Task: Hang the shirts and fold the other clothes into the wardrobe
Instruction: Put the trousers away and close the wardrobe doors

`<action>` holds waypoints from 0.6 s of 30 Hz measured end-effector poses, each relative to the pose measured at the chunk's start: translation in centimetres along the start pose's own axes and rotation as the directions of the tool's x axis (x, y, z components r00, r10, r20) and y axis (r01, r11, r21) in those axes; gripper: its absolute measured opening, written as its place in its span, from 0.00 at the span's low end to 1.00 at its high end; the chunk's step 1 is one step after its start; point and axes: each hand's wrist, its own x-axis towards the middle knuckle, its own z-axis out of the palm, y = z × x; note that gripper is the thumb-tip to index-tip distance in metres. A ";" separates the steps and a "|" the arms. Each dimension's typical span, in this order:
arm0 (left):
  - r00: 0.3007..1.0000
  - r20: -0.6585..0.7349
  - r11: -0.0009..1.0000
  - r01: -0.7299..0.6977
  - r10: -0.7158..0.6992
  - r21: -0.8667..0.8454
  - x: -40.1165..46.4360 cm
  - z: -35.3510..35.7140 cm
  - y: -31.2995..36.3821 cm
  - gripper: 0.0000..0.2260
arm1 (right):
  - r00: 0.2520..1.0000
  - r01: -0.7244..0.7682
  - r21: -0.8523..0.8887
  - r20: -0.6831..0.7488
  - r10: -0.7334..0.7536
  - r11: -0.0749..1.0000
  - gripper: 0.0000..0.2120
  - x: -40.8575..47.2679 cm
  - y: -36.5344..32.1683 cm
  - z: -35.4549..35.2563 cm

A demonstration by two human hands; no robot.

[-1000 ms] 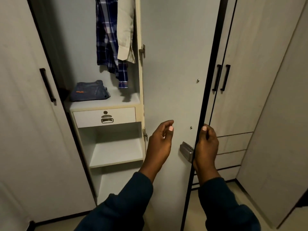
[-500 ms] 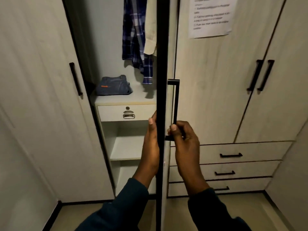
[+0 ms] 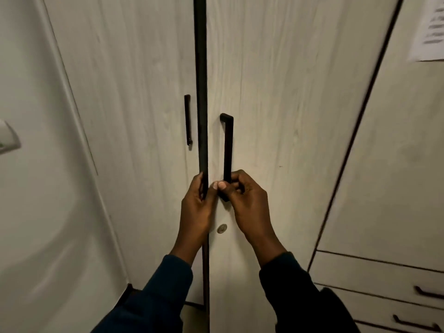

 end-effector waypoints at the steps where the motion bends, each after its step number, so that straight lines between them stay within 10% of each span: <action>1: 1.000 0.003 1.000 -0.009 0.009 0.026 1.4 -0.5 -0.9 0.11 | 1.000 0.002 -0.008 -0.005 -0.002 1.000 0.03 1.2 0.6 0.9; 18: 0.976 -0.215 0.969 0.089 -0.038 0.232 19.0 -3.1 -10.6 0.41 | 0.995 0.025 -0.301 -0.082 -0.052 0.953 0.09 16.0 9.3 8.2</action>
